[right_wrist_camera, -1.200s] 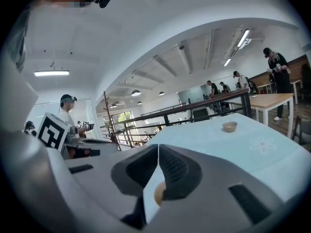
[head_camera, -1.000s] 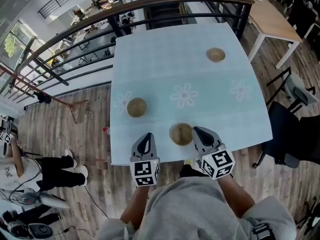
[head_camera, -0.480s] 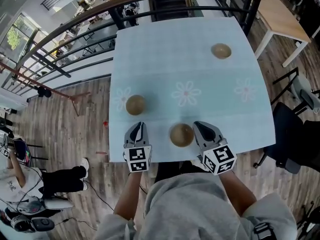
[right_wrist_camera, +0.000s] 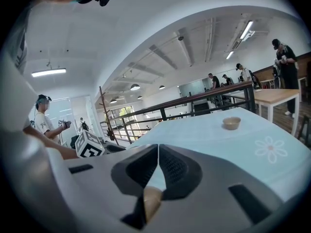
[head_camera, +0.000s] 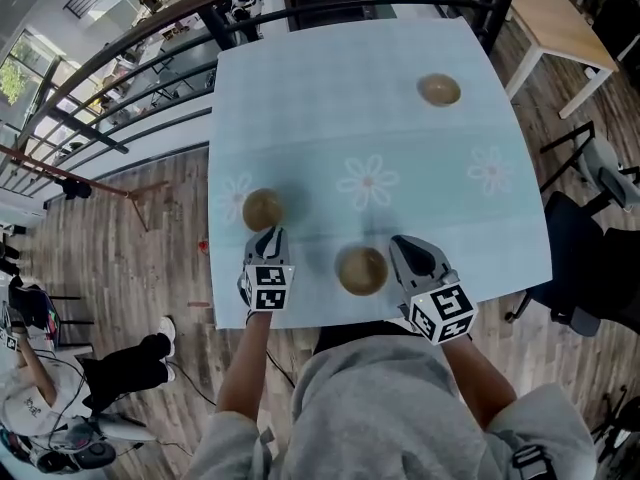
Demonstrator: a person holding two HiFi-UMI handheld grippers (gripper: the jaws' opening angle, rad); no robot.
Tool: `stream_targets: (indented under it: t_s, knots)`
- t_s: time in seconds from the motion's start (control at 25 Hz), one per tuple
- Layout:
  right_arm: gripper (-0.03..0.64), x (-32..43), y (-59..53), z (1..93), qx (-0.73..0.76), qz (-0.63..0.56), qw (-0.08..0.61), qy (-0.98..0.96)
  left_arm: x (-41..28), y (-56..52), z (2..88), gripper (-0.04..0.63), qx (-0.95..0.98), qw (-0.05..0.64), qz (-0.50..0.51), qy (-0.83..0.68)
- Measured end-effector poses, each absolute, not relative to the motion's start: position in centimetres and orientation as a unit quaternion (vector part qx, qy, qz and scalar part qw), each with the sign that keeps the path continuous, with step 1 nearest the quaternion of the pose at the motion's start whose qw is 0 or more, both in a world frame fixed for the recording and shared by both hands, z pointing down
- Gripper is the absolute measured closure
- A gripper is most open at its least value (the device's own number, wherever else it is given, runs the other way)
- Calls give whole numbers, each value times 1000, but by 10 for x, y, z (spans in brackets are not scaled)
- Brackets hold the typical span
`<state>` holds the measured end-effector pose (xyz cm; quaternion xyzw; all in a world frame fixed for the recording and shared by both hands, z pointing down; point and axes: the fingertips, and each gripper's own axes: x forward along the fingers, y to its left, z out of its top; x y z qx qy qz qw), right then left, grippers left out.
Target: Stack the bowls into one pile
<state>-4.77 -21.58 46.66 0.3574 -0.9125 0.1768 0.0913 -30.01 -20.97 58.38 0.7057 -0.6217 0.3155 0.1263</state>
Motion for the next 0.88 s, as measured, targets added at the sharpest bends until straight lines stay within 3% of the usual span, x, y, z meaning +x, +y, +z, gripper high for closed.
stream_targets:
  t_s: [0.08,0.12,0.6,0.88]
  knots:
    - [588,-49,-219,467,360,178,93,-911,-304,-214,594,481,708,133,329,-611]
    - [588,-51,-221,467,362,179,95,-910,-306,-216,598,476,708,135,336,-607]
    - [588,-59,-228,476,361,190,110,-906,-315,-229,630,480,704,137,391,-577]
    - [588,-63,-226,477,359,192,113,-907,-323,-230,633,555,701,128,403,-574]
